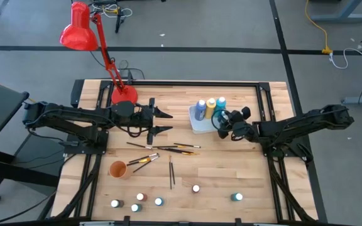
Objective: Pick & Place Paint Supplies
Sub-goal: Put the small green paint bottle into the white bin, then put the small red paint bottle into the white bin
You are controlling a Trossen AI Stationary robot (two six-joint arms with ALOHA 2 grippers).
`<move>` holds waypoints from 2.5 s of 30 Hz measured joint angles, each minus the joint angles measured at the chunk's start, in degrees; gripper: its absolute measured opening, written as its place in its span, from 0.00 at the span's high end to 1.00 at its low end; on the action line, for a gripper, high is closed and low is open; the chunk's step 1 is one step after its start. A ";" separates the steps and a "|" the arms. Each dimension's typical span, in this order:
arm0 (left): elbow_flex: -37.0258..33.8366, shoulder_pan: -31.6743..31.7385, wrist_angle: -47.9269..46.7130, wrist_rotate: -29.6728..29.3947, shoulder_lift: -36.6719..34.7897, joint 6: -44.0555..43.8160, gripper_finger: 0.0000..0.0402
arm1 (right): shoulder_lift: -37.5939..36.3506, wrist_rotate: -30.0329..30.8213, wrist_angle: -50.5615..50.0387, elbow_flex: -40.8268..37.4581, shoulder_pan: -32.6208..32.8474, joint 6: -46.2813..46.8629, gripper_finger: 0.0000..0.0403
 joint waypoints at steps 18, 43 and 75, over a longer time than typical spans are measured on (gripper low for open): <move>0.00 0.00 -0.02 0.00 0.02 0.00 0.48 | 0.05 -3.86 24.02 -0.09 0.41 -21.38 0.51; 0.00 0.00 0.37 -0.01 0.00 0.17 0.48 | 5.27 -64.08 44.93 -0.07 9.94 -23.49 0.44; 0.00 -2.36 0.33 10.46 0.00 -2.82 0.48 | 40.25 -84.24 28.59 26.69 14.93 -37.03 0.47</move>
